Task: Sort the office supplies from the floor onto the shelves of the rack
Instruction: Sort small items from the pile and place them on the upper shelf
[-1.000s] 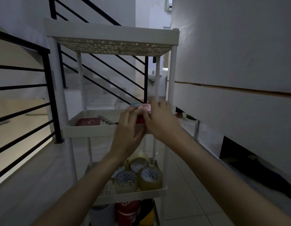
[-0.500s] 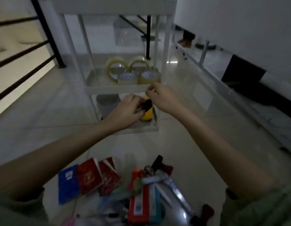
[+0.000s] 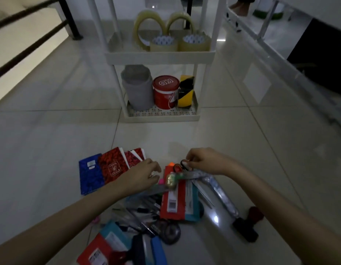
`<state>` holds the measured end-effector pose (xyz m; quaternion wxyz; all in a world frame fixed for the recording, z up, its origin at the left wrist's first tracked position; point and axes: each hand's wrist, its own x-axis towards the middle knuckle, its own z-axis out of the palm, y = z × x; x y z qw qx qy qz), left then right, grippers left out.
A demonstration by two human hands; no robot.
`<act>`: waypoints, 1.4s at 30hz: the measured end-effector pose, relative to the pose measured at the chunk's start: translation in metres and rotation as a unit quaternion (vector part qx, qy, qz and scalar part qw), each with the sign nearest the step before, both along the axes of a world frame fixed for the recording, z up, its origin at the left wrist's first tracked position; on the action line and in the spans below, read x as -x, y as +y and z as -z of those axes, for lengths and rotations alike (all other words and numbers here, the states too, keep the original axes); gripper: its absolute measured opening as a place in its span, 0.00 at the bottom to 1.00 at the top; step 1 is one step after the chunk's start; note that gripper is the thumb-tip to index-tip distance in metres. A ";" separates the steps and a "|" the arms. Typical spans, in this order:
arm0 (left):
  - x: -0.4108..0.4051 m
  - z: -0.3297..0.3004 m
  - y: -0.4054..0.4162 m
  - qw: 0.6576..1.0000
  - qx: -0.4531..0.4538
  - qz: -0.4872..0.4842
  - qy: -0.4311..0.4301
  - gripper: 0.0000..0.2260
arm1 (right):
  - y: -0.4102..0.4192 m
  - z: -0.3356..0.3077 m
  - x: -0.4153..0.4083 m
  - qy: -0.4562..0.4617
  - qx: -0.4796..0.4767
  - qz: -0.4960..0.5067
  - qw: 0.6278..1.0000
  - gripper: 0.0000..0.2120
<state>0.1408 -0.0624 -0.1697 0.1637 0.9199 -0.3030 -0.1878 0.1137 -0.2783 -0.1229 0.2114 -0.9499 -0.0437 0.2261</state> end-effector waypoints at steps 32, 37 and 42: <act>0.033 0.016 -0.039 0.592 0.515 -0.426 0.450 0.08 | 0.011 0.033 0.036 0.011 0.003 0.179 0.984 0.17; 0.034 0.016 -0.039 0.565 0.502 -0.471 0.455 0.11 | -0.018 0.092 0.047 0.151 0.191 0.191 0.951 0.23; 0.038 0.019 -0.040 0.572 0.471 -0.453 0.495 0.03 | -0.028 0.082 0.041 0.159 0.097 0.217 0.958 0.22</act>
